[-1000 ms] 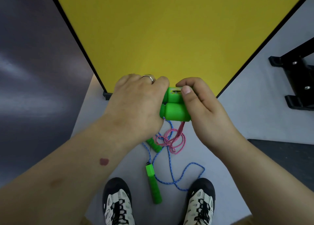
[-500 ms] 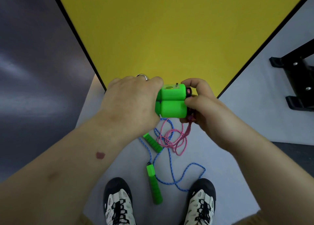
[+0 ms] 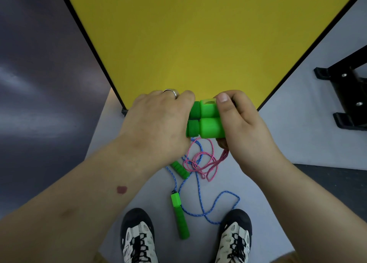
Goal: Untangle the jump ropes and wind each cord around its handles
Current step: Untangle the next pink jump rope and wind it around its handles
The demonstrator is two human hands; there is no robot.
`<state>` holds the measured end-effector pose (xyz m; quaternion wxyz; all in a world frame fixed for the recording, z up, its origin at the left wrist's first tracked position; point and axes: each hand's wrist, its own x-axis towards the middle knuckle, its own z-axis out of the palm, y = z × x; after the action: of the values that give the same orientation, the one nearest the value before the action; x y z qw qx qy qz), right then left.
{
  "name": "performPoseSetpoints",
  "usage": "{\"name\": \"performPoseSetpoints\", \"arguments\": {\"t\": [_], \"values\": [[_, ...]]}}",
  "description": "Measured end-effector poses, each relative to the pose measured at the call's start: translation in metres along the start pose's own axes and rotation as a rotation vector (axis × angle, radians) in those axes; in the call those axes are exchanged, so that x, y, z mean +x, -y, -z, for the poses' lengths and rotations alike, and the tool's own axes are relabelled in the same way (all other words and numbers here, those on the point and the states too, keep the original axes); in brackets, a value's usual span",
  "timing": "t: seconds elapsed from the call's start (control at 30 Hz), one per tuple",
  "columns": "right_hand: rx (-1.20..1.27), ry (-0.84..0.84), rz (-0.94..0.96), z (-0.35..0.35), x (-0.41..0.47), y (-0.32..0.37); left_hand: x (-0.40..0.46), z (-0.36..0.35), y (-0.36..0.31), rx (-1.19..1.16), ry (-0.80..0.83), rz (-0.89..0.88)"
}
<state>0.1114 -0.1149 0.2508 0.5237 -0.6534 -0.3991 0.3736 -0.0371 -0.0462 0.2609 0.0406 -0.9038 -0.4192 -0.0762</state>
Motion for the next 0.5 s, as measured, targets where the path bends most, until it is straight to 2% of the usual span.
{"name": "performPoseSetpoints", "arguments": {"t": [0.17, 0.23, 0.33, 0.4, 0.47, 0.5], "values": [[-0.028, 0.065, 0.055, 0.001, -0.002, -0.001, -0.001, -0.001, 0.003, -0.005, -0.072, 0.004], [0.091, 0.187, -0.036, 0.009, 0.003, -0.002, 0.001, -0.002, 0.007, -0.011, -0.087, 0.011], [0.275, 0.327, -0.281, 0.014, 0.022, -0.003, 0.002, -0.003, 0.010, 0.001, -0.073, 0.042], [0.206, 0.387, -0.360, 0.021, 0.029, -0.006, 0.003, -0.003, 0.013, 0.014, -0.059, 0.070], [-0.031, 0.469, -0.196, 0.028, 0.028, -0.015, 0.003, -0.003, 0.015, 0.017, -0.055, 0.095], [-0.135, 0.452, -0.119, 0.030, 0.025, -0.020, 0.003, -0.002, 0.016, 0.016, -0.054, 0.106]]}}
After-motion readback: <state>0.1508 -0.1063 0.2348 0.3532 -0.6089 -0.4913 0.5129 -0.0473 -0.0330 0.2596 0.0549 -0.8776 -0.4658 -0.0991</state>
